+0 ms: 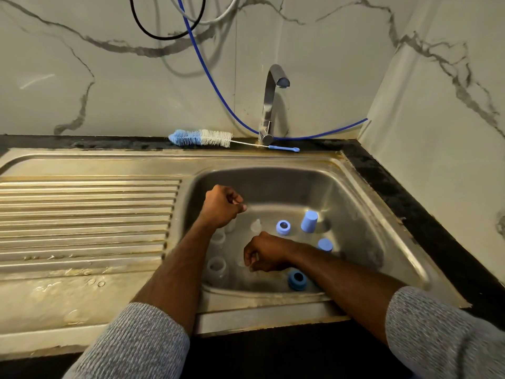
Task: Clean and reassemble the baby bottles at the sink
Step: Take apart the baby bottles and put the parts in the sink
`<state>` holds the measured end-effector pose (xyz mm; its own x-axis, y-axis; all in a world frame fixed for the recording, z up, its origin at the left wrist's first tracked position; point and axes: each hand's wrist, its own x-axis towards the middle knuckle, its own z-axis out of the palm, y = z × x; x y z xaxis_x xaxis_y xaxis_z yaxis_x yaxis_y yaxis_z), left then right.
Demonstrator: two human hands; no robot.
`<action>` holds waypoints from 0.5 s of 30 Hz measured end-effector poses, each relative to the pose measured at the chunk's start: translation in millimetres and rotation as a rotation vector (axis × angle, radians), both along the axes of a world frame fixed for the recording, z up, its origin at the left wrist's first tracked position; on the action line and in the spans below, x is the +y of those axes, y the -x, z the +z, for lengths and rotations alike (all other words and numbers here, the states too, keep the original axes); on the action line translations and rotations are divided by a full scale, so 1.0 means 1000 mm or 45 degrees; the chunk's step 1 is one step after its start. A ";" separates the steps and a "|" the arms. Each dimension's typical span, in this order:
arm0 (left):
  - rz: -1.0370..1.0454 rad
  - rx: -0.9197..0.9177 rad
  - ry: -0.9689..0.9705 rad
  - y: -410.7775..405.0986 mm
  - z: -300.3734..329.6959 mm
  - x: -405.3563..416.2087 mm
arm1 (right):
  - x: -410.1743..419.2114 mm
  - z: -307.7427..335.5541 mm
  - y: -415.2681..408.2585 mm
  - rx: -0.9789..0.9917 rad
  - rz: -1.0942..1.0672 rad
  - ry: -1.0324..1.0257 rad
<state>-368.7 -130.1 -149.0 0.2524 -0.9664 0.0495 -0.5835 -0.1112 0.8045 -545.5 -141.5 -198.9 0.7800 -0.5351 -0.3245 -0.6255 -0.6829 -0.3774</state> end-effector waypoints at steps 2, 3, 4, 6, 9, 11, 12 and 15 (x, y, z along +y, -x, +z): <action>-0.006 0.006 -0.004 0.000 0.000 0.000 | 0.001 -0.003 -0.001 0.041 0.016 -0.036; -0.009 0.006 -0.005 0.001 0.000 0.000 | 0.001 -0.004 -0.001 0.050 0.012 -0.057; -0.011 0.002 -0.005 0.001 0.000 0.000 | 0.001 -0.004 -0.001 0.045 0.004 -0.069; -0.012 -0.004 -0.005 0.001 0.000 0.000 | -0.001 -0.001 0.000 -0.005 -0.025 -0.058; -0.012 -0.002 -0.002 0.002 0.001 0.001 | -0.007 0.010 0.007 -0.176 -0.156 -0.088; -0.010 -0.005 0.000 0.002 0.002 0.001 | -0.011 0.019 0.013 -0.323 -0.248 -0.014; -0.003 -0.001 0.003 0.002 0.002 0.001 | -0.013 0.022 0.015 -0.399 -0.297 0.032; 0.019 0.014 0.015 0.005 0.004 0.003 | -0.020 0.032 0.021 -0.613 -0.430 0.125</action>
